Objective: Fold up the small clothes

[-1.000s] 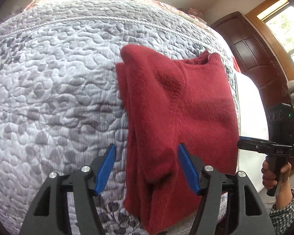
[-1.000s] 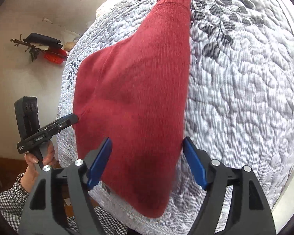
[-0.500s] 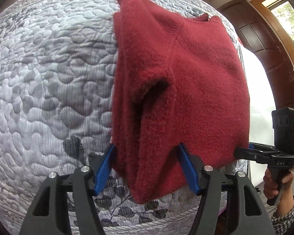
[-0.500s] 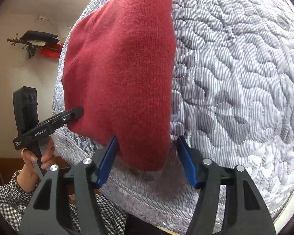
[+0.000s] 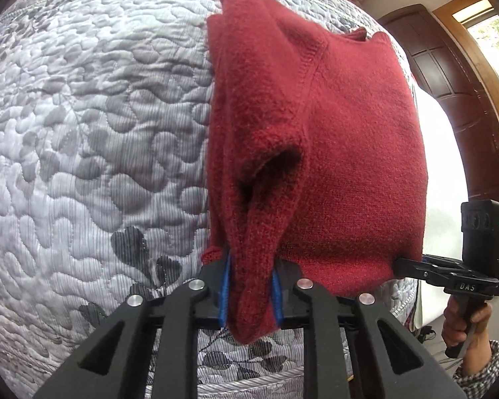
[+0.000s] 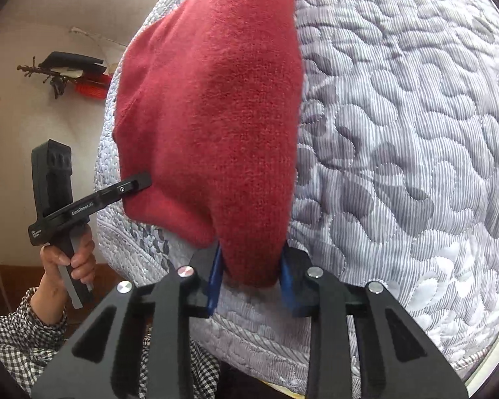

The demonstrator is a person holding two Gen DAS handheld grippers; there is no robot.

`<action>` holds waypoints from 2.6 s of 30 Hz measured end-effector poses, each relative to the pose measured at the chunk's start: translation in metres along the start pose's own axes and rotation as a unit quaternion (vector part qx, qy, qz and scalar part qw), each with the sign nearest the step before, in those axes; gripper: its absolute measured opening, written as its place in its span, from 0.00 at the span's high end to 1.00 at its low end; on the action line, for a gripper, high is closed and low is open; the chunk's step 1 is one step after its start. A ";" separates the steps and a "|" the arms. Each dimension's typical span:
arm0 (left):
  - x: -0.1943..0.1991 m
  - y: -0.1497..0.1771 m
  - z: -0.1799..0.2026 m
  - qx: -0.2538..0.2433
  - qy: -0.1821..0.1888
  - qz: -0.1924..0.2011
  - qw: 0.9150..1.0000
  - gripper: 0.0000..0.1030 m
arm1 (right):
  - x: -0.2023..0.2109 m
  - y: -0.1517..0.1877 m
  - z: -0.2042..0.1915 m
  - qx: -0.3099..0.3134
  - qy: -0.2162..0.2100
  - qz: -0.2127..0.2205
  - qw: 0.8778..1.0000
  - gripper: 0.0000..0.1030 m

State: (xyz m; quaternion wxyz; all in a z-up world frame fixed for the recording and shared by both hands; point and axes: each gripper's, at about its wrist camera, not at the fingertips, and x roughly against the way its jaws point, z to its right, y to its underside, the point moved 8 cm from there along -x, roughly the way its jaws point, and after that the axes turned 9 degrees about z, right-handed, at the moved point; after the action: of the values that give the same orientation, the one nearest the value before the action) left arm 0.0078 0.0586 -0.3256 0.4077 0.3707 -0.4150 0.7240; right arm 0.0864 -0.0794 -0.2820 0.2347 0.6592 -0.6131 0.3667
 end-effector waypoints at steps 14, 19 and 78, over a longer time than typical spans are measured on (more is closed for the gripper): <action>0.016 0.004 0.002 -0.002 -0.070 0.027 0.997 0.37 | 0.009 -0.003 -0.006 0.049 0.108 0.022 0.993 0.32; 0.040 0.013 -0.002 -0.003 -0.111 0.030 0.993 0.23 | 0.024 -0.002 -0.009 0.082 0.171 0.039 0.981 0.13; 0.148 0.050 0.054 -0.061 -0.188 0.060 0.978 0.07 | 0.103 0.023 -0.092 0.089 0.258 0.116 0.955 0.03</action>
State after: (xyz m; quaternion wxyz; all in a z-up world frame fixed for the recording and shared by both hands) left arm -0.0845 0.0360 -0.1904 0.3000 0.4493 -0.5489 0.6378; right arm 0.0434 -0.0785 -0.1491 0.2811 0.4848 -0.5692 0.6016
